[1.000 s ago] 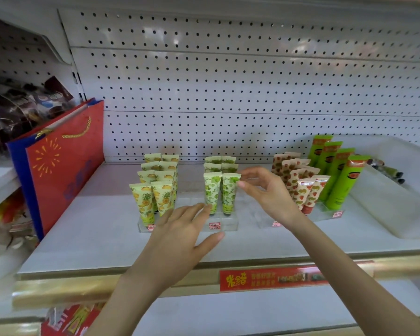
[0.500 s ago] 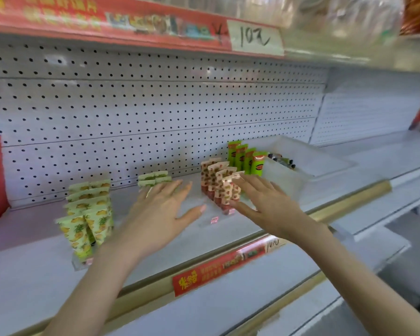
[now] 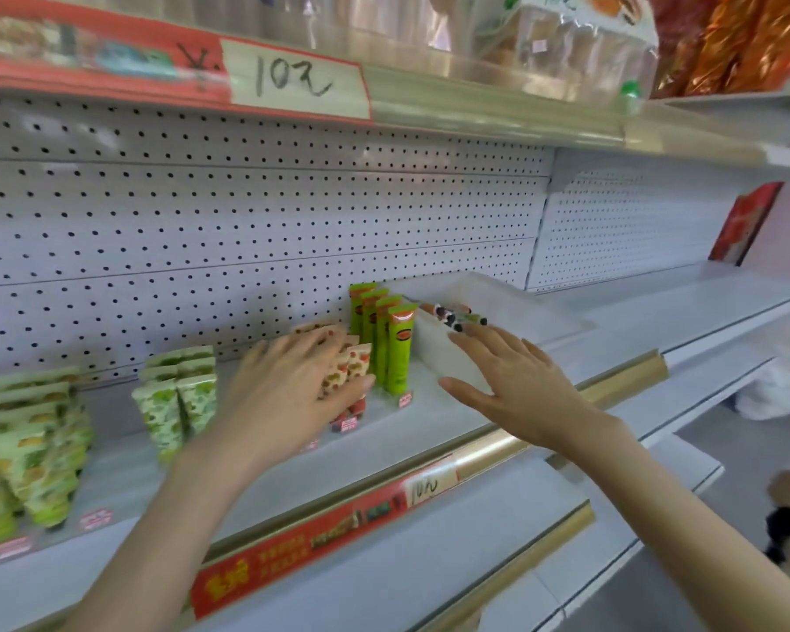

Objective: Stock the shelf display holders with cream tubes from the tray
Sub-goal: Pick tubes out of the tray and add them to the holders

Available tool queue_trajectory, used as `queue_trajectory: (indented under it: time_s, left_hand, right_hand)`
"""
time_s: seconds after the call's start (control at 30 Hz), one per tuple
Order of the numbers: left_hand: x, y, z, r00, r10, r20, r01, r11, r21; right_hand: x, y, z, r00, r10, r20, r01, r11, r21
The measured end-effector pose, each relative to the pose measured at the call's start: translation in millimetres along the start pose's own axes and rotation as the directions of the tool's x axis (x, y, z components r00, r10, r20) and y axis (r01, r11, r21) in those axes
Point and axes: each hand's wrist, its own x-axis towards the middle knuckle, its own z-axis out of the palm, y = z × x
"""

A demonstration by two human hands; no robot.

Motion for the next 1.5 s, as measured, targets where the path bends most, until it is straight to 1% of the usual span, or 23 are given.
queue_trajectory:
  time_s: [0.13, 0.2, 0.3, 0.47, 0.57, 0.73, 0.93, 1.1, 1.27, 1.4, 1.5]
  left_hand:
    - [24.2, 36.1, 8.1, 0.997, -0.062, -0.039, 0.063, 0.998, 0.014]
    - [32.7, 55.6, 12.2, 0.995, -0.097, -0.03, 0.098, 0.995, 0.018]
    - [43.4, 77.7, 21.0, 0.994, -0.111, 0.003, 0.111, 0.994, 0.004]
    - [64.8, 104.1, 26.6, 0.99, -0.144, 0.015, 0.144, 0.989, -0.023]
    - [83.9, 115.7, 25.7, 0.995, -0.099, 0.016, 0.1, 0.995, -0.031]
    - [123.1, 125.5, 32.2, 1.0, 0.01, 0.008, -0.009, 0.999, -0.045]
    - [162.8, 134.6, 52.7, 0.997, 0.041, 0.065, -0.035, 0.995, -0.091]
    - [190.7, 138.2, 66.6, 0.995, -0.006, 0.103, 0.014, 0.997, -0.082]
    - [215.6, 145.4, 82.1, 0.985, -0.124, 0.123, 0.132, 0.989, -0.065]
    - [234.0, 152.0, 91.8, 0.967, -0.212, 0.14, 0.223, 0.972, -0.067]
    - [246.1, 155.2, 98.8, 0.951, -0.268, 0.156, 0.286, 0.952, -0.106]
  right_hand:
    - [7.0, 48.6, 0.0, 0.999, -0.041, -0.018, 0.041, 0.999, 0.016]
    - [9.2, 71.8, 2.0, 0.998, -0.06, -0.011, 0.06, 0.998, 0.021]
    - [14.4, 101.4, 4.5, 0.997, -0.081, 0.009, 0.08, 0.996, 0.048]
    - [34.3, 141.0, 5.3, 0.996, -0.081, 0.041, 0.075, 0.99, 0.121]
    - [51.9, 159.4, 9.7, 0.998, -0.049, 0.05, 0.04, 0.985, 0.167]
    - [81.4, 182.2, 21.8, 1.0, 0.015, 0.005, -0.016, 0.975, 0.223]
    - [110.5, 200.0, 44.4, 0.998, 0.018, 0.065, -0.034, 0.966, 0.258]
    - [141.1, 214.0, 58.5, 0.991, -0.021, 0.129, -0.018, 0.956, 0.293]
    - [178.1, 232.5, 70.5, 0.974, -0.108, 0.197, 0.032, 0.935, 0.354]
    - [217.9, 241.4, 80.4, 0.932, -0.155, 0.327, 0.021, 0.924, 0.381]
    - [250.5, 241.9, 94.0, 0.9, -0.179, 0.398, 0.029, 0.935, 0.354]
